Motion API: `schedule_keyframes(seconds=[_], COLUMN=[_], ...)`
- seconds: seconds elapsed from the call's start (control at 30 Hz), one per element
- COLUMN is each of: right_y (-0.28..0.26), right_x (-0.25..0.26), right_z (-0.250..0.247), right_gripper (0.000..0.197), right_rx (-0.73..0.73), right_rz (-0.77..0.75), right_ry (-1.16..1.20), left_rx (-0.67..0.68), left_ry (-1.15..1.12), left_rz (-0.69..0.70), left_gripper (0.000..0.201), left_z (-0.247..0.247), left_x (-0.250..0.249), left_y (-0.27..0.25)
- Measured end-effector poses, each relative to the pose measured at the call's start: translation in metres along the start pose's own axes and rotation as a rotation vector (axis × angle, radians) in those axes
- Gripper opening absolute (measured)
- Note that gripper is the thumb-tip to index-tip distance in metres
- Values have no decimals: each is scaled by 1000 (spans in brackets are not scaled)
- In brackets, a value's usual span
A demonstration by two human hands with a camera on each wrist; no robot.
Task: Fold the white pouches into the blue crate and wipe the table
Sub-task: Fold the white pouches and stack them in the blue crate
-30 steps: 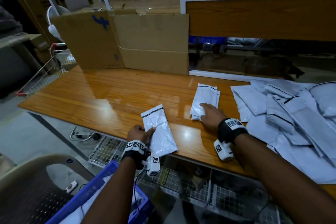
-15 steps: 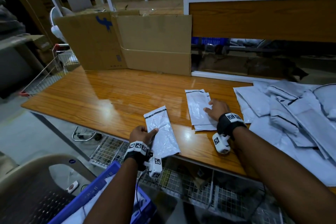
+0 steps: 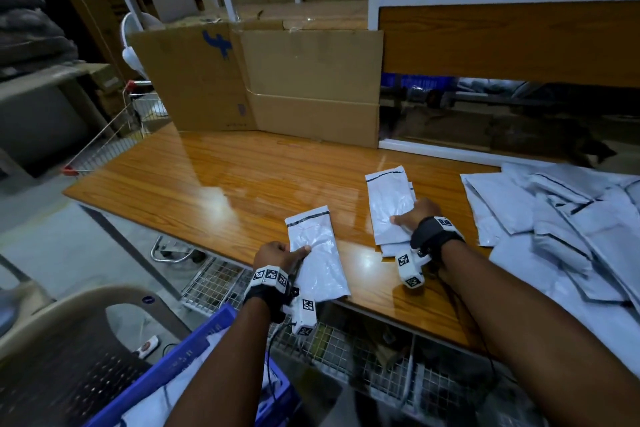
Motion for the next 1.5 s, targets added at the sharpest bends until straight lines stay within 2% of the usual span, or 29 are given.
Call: schedule_keyframes(seconds=[0.07,0.2,0.33,0.43,0.53,0.67,0.73,0.8,0.9,0.97,1.07,1.2,1.3,1.37,1.43,1.5], right_y=[-2,-12,-36,-68,-105,-161,-182,-197,-217,-231,-242,-251,-257,-259,-261,-264], right_x=[3,17,37,57,78,107,117,126,138,143,148,148,136,119,102,87], right_z=[-2,-6,3,22,49,89,115,146,188,214,259,305,338,366,393,418], right_gripper=[52,39,36,31,30,19,16,21,33,31,44,23,16,18,24,27], right_rx=[3,40,102,226,386,615,699,741,778,829,820,701,704,718,739,756], right_rz=[-30,-94,-191,-332,-422,-446,-422,-439,-473,-467,-487,-505,-476,-418,-382,-338], right_ry=[33,127,330,440,487,492,481,432,374,348,281,147,39,-41,-142,-248], left_rx=[32,93,5,-1,-104,-144,-124,-142,-133,-87,-111,-162,-188,-170,-97,-50], left_ry=[-31,-245,-437,-473,-534,-656,-726,-767,-837,-878,-917,-881,-773,-639,-530,-468], left_rz=[5,-7,-5,24,0,-77,-117,-179,-283,-304,-342,-442,-560,-661,-765,-815], left_gripper=[57,47,45,45,43,44,56,68,60,51,29,41,32,54,74,81], left_z=[-1,-3,-11,-27,-53,-93,-110,-126,-149,-163,-183,-207,-212,-201,-180,-166], left_x=[1,6,17,30,54,106,133,166,204,222,259,329,383,444,509,534], left_y=[4,1,1,-5,-15,-25,-32,-37,-51,-60,-67,-74,-85,-79,-69,-63])
Point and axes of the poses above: each hand's wrist, its own y-axis towards the middle knuckle, its own z-axis out of the palm, x = y × z, the point moved 1 cm from there along y, towards the middle knuckle, and after that the axes turned 3 degrees about -x, right-handed, at the moved point
